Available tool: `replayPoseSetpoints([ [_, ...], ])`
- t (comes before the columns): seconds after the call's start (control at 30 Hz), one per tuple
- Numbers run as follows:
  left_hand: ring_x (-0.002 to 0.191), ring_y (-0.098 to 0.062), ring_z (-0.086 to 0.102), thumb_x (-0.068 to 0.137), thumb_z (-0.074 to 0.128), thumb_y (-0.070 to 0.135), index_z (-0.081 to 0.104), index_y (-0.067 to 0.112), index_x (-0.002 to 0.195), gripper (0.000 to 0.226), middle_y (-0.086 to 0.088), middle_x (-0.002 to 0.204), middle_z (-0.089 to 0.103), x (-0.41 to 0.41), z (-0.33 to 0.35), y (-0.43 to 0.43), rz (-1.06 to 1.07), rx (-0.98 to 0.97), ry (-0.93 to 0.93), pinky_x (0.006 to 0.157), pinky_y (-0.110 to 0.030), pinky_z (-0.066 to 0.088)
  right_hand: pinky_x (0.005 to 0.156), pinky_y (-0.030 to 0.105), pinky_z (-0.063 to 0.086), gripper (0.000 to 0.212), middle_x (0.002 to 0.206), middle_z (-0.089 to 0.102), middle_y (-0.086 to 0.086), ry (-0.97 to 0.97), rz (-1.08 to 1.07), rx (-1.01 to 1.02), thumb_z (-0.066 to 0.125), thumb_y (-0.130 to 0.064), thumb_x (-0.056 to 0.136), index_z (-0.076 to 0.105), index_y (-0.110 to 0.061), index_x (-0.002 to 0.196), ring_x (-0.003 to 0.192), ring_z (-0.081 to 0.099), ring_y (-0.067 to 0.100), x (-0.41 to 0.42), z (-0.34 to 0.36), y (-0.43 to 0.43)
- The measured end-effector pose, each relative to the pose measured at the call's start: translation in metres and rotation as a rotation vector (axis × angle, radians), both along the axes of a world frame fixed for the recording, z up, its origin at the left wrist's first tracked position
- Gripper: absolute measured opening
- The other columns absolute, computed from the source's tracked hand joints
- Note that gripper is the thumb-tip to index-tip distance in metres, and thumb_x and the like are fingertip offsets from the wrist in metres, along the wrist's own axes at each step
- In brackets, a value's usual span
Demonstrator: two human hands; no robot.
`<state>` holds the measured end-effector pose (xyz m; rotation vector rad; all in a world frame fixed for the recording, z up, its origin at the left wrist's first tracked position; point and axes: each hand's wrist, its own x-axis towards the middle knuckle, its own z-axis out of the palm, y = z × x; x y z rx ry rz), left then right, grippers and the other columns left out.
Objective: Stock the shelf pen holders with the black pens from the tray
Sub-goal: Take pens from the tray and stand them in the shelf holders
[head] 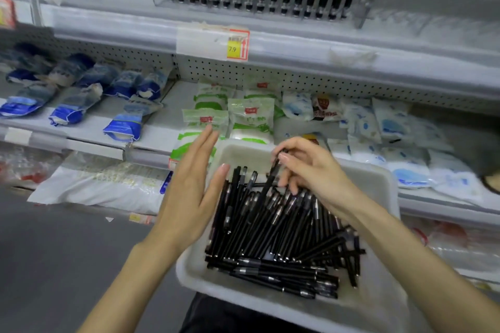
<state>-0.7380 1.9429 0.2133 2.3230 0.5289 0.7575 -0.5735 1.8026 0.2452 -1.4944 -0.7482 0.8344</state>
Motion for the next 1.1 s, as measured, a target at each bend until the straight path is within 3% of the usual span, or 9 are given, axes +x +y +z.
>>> replayPoseSetpoints([
  [0.1, 0.142, -0.004, 0.024, 0.099, 0.032, 0.042, 0.036, 0.014, 0.146, 0.056, 0.005, 0.155, 0.029, 0.029, 0.057, 0.005, -0.049, 0.133, -0.172, 0.115, -0.018, 0.017, 0.05, 0.021, 0.05, 0.01, 0.09, 0.068, 0.01, 0.037, 0.011, 0.187, 0.055, -0.014, 0.085, 0.059, -0.009, 0.093, 0.061, 0.065, 0.018, 0.02, 0.063, -0.013],
  [0.2, 0.142, -0.006, 0.024, 0.099, 0.03, 0.044, 0.035, 0.014, 0.147, 0.056, 0.003, 0.155, 0.029, 0.06, 0.107, 0.011, -0.101, 0.26, -0.239, 0.116, -0.022, 0.018, 0.056, 0.019, 0.051, 0.019, 0.086, 0.072, 0.008, -0.116, -0.048, 0.279, 0.063, -0.015, 0.073, 0.06, -0.009, 0.091, 0.062, 0.064, 0.014, 0.036, 0.124, -0.024],
  [0.37, 0.14, -0.012, 0.027, 0.097, 0.022, 0.055, 0.035, 0.014, 0.147, 0.066, -0.001, 0.154, 0.031, 0.111, 0.171, 0.019, -0.14, 0.605, -0.134, 0.114, -0.023, 0.016, 0.054, 0.016, 0.045, 0.023, 0.085, 0.074, 0.003, -0.448, -0.193, 0.416, 0.067, -0.019, 0.069, 0.062, -0.014, 0.091, 0.063, 0.06, 0.008, 0.059, 0.214, -0.036],
  [0.5, 0.138, -0.015, 0.031, 0.094, 0.015, 0.058, 0.038, 0.013, 0.145, 0.072, -0.003, 0.15, 0.038, 0.143, 0.189, 0.025, -0.118, 0.746, -0.012, 0.112, -0.023, 0.009, 0.059, 0.015, 0.046, 0.011, 0.088, 0.075, -0.005, -0.689, -0.309, 0.4, 0.065, -0.014, 0.086, 0.064, -0.017, 0.097, 0.074, 0.064, 0.0, 0.086, 0.257, -0.03],
  [0.63, 0.132, -0.017, 0.042, 0.094, 0.017, 0.057, 0.044, 0.013, 0.142, 0.07, -0.002, 0.143, 0.048, 0.16, 0.184, 0.032, -0.118, 0.753, 0.035, 0.109, -0.027, 0.018, 0.071, 0.023, 0.056, 0.01, 0.09, 0.075, 0.0, -0.74, -0.375, 0.421, 0.063, -0.008, 0.088, 0.064, -0.016, 0.095, 0.093, 0.069, 0.01, 0.116, 0.27, -0.012],
  [0.77, 0.119, -0.019, 0.053, 0.098, 0.022, 0.052, 0.053, 0.01, 0.133, 0.063, -0.003, 0.129, 0.058, 0.168, 0.175, 0.037, -0.13, 0.753, 0.03, 0.101, -0.031, 0.037, 0.068, 0.025, 0.057, 0.01, 0.095, 0.07, 0.013, -0.709, -0.441, 0.455, 0.066, -0.005, 0.086, 0.066, -0.014, 0.091, 0.093, 0.069, 0.018, 0.138, 0.264, 0.005],
  [0.83, 0.114, -0.018, 0.055, 0.098, 0.024, 0.051, 0.055, 0.01, 0.131, 0.061, -0.003, 0.124, 0.059, 0.168, 0.173, 0.039, -0.137, 0.775, 0.021, 0.096, -0.032, 0.044, 0.066, 0.024, 0.056, 0.01, 0.095, 0.069, 0.01, -0.684, -0.453, 0.458, 0.067, -0.006, 0.086, 0.065, -0.015, 0.09, 0.092, 0.068, 0.017, 0.145, 0.259, 0.012],
  [1.1, 0.114, -0.017, 0.053, 0.099, 0.027, 0.051, 0.053, 0.011, 0.133, 0.059, -0.002, 0.125, 0.058, 0.171, 0.169, 0.045, -0.149, 0.812, 0.012, 0.096, -0.033, 0.044, 0.062, 0.017, 0.054, 0.01, 0.099, 0.07, 0.007, -0.711, -0.457, 0.34, 0.066, -0.012, 0.088, 0.066, -0.021, 0.091, 0.095, 0.067, 0.017, 0.162, 0.25, 0.026],
])
